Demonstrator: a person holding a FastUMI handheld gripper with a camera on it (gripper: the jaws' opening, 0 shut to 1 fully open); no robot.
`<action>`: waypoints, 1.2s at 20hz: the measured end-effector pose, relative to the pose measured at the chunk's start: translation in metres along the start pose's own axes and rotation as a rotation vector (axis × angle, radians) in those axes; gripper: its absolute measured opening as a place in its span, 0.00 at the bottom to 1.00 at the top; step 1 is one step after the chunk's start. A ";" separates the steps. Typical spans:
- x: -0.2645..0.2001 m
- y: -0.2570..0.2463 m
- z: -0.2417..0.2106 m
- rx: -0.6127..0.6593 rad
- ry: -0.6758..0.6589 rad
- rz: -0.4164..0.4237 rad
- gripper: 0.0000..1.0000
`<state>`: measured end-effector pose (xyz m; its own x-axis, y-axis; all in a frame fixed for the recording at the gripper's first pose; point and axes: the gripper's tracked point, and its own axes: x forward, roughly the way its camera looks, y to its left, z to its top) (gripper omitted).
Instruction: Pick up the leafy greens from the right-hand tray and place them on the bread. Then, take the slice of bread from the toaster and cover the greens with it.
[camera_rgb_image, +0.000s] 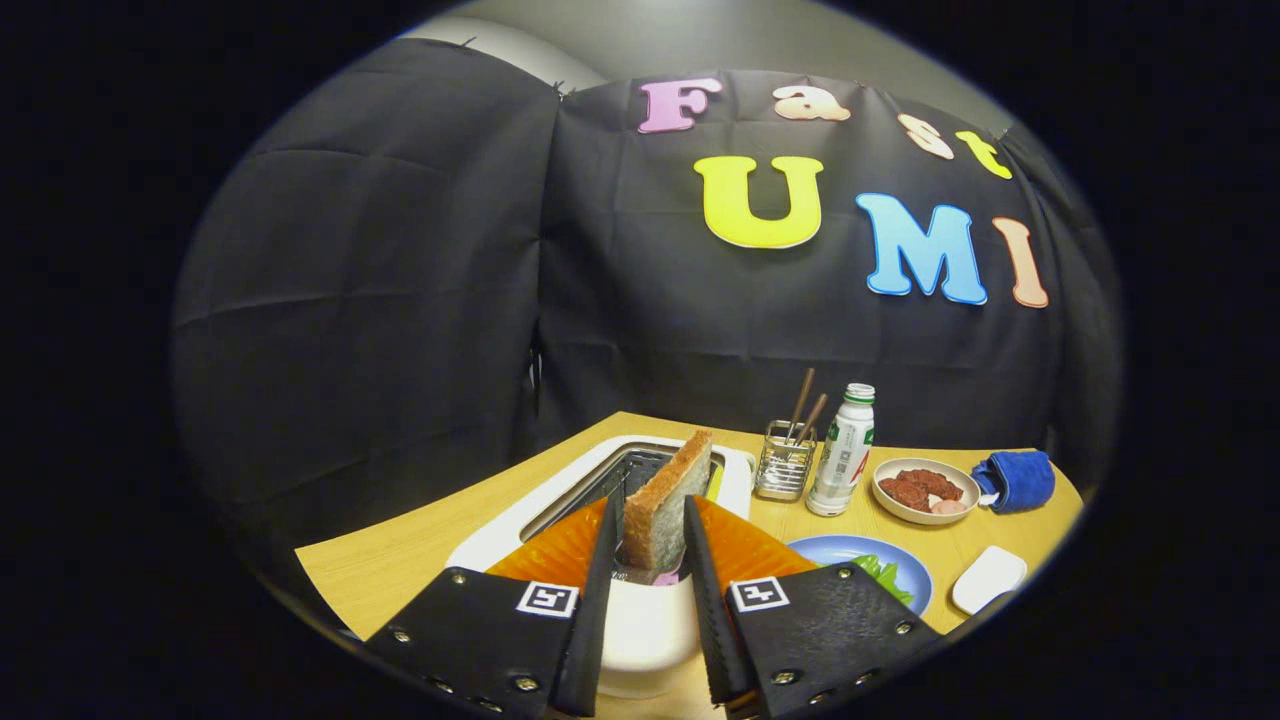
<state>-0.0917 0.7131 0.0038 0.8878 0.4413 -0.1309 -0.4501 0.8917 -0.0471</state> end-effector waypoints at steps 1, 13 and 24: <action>0.006 -0.003 0.000 0.001 0.010 -0.018 0.41; 0.015 -0.015 0.011 0.018 -0.023 -0.013 0.13; -0.011 -0.029 0.076 0.035 -0.099 0.032 0.13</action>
<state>-0.0810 0.6896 0.0821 0.8790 0.4758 -0.0331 -0.4763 0.8792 -0.0100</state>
